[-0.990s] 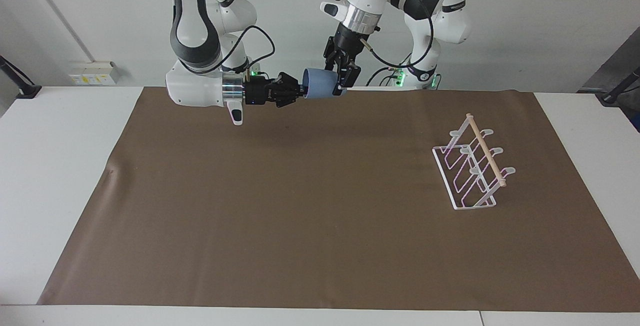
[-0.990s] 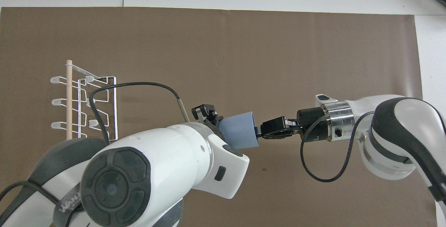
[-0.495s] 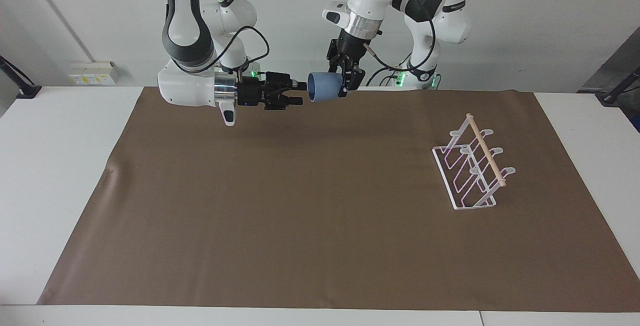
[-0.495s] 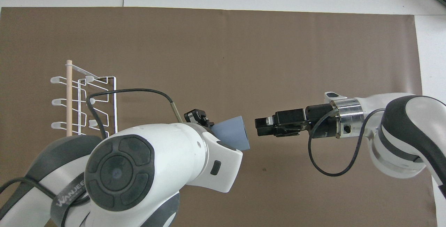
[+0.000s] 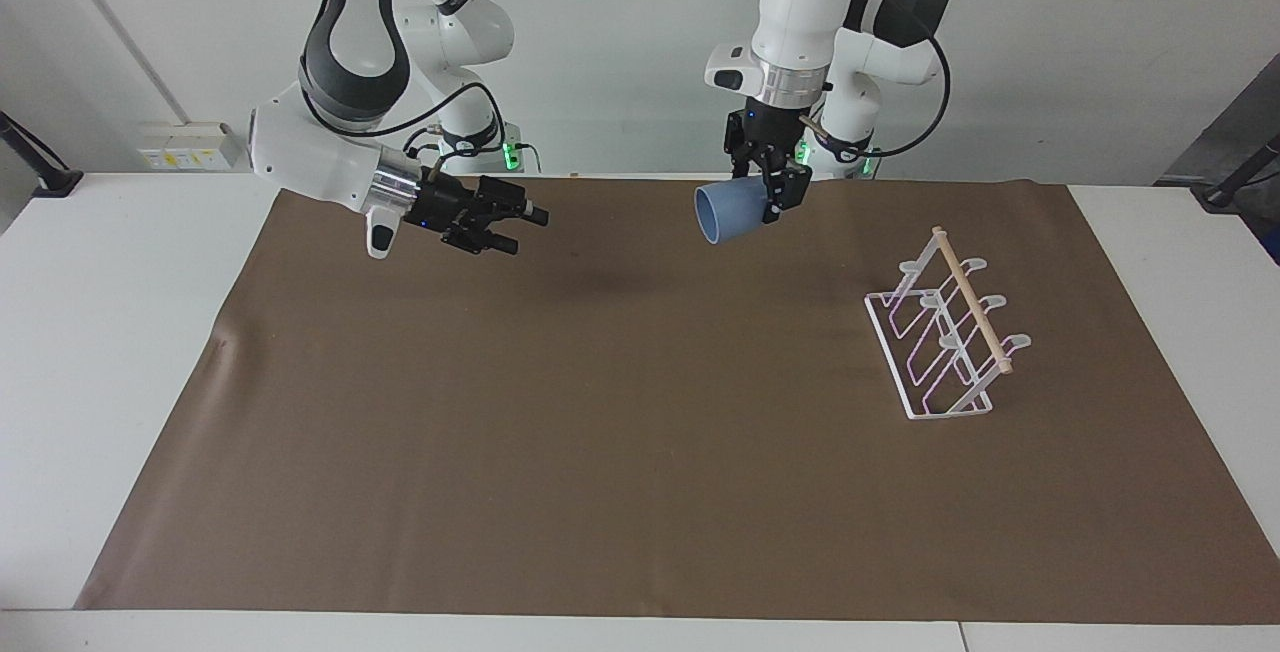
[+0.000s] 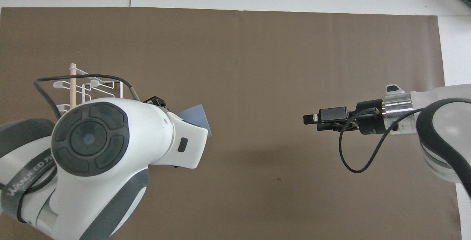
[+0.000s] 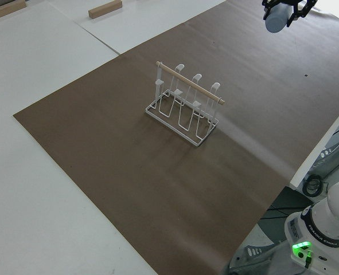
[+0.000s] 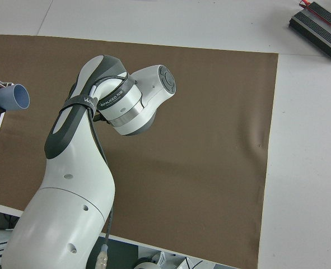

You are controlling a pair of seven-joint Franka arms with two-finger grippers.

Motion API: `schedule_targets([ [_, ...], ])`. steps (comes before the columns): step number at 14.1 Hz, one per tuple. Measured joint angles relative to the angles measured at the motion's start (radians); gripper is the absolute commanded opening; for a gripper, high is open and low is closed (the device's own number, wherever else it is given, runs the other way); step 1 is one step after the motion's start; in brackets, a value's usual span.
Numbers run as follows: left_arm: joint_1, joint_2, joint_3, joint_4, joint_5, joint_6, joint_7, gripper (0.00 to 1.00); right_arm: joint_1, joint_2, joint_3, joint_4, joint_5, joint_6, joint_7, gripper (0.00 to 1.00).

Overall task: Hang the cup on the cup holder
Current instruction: 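Open the right gripper and withdraw it while the left gripper pulls back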

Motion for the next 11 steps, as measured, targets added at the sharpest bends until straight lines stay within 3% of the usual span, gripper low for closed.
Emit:
schedule_targets([
  [5, 0.025, -0.002, 0.002, 0.028, 0.159, -0.132, 0.009, 0.00, 0.015, 0.007, 0.009, 0.002, -0.377, 0.213, 0.088, 1.00],
  [8, 0.037, -0.002, 0.003, 0.030, 0.285, -0.170, 0.053, 0.00, 0.015, 0.007, 0.010, 0.040, -0.655, 0.241, 0.120, 1.00],
  [11, 0.086, -0.002, 0.006, 0.030, 0.383, -0.179, 0.137, 0.00, 0.008, 0.006, 0.005, 0.109, -0.762, 0.216, 0.147, 1.00],
])
